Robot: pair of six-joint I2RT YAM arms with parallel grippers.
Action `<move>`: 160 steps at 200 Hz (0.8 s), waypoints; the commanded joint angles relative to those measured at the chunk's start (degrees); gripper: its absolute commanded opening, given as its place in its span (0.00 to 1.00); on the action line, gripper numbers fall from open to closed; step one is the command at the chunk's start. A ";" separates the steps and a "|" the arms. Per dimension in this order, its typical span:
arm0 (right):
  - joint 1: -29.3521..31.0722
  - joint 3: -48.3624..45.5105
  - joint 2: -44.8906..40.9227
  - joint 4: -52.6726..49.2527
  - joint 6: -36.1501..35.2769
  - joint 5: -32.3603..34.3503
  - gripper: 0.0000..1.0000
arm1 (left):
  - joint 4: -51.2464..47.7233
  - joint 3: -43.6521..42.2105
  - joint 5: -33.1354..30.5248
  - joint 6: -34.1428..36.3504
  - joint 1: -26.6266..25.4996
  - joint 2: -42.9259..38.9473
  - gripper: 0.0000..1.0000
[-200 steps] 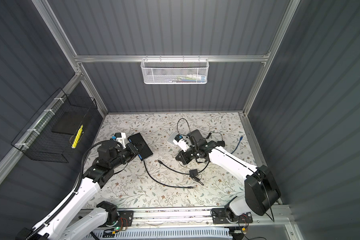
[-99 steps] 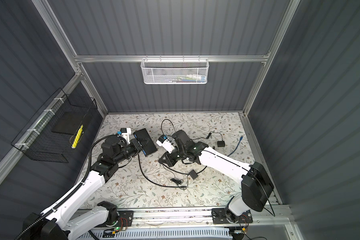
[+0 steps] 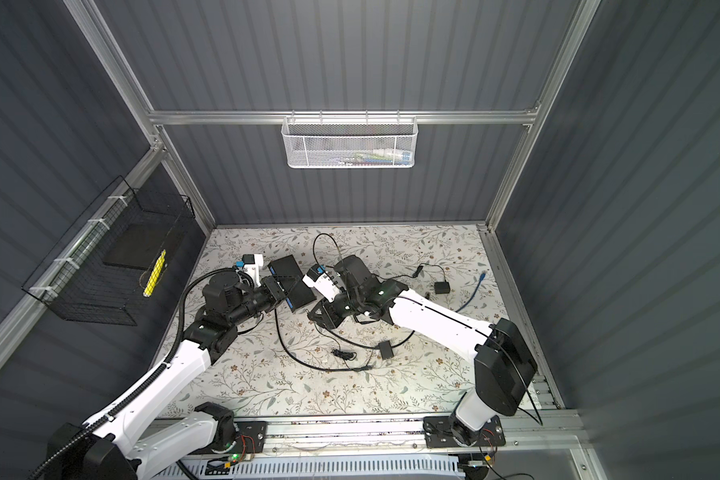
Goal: Insert the plug into the switch port
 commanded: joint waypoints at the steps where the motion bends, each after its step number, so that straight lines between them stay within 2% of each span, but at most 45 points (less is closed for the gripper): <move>1: 0.41 1.34 0.38 0.92 0.62 -0.55 0.00 | 2.95 1.95 1.61 -0.41 0.38 0.00 0.00; 160: 0.42 6.41 3.57 -1.04 2.34 1.12 0.00 | 2.64 0.86 2.00 0.22 0.38 -0.77 0.00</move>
